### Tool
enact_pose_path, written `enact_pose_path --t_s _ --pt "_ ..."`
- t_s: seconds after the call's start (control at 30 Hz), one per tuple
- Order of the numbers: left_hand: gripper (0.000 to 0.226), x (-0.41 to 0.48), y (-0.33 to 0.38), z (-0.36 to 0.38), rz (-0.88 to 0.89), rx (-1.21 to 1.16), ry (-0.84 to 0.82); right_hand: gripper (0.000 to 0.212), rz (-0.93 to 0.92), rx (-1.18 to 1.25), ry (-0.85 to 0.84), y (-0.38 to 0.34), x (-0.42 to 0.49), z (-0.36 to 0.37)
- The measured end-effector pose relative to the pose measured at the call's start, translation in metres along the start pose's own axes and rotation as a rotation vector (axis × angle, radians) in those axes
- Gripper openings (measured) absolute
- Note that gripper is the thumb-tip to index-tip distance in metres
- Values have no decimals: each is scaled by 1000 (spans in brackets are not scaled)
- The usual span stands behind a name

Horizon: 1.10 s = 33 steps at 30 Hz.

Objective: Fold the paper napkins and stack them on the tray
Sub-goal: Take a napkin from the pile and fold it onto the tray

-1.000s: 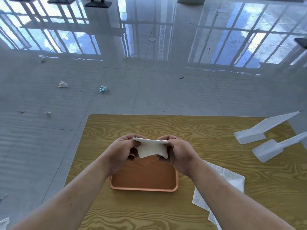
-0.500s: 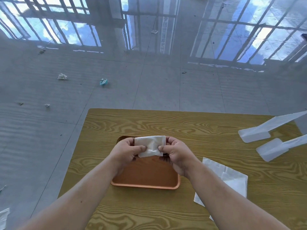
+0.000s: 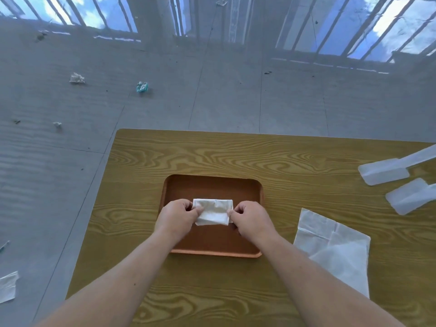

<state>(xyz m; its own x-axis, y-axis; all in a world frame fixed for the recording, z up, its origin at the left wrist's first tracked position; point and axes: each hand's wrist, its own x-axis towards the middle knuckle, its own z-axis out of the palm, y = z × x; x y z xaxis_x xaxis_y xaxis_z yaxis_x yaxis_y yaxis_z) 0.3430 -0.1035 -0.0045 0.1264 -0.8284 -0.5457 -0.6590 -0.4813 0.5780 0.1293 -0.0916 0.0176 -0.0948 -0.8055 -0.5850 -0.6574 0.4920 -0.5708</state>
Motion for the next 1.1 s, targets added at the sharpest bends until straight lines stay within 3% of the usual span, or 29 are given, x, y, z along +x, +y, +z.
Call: enact_pose_path --t_s 0.2,0.23,0.33,0.43,0.53,0.6,0.93,1.1 --pt "17 6 0 9 71 156 89 20 -143 -285 123 6 8 15" --pt "26 5 0 11 113 176 140 17 -215 -314 190 9 7 17" --pt "46 -4 -2 15 411 368 217 35 -494 -440 296 17 1 25" --pt "57 -9 -7 25 636 597 58 57 -637 -568 148 26 -1 35" --pt "63 -7 -15 33 594 724 -99 66 -568 -650 -77 34 3 43" --pt "64 -5 -21 34 564 781 -157 66 -554 -709 -118 38 7 46" --pt "67 -5 -8 35 493 842 -188 66 -500 -704 -157 31 8 44" --pt "63 -12 22 37 519 906 -97 61 -450 -518 15 46 -18 10"
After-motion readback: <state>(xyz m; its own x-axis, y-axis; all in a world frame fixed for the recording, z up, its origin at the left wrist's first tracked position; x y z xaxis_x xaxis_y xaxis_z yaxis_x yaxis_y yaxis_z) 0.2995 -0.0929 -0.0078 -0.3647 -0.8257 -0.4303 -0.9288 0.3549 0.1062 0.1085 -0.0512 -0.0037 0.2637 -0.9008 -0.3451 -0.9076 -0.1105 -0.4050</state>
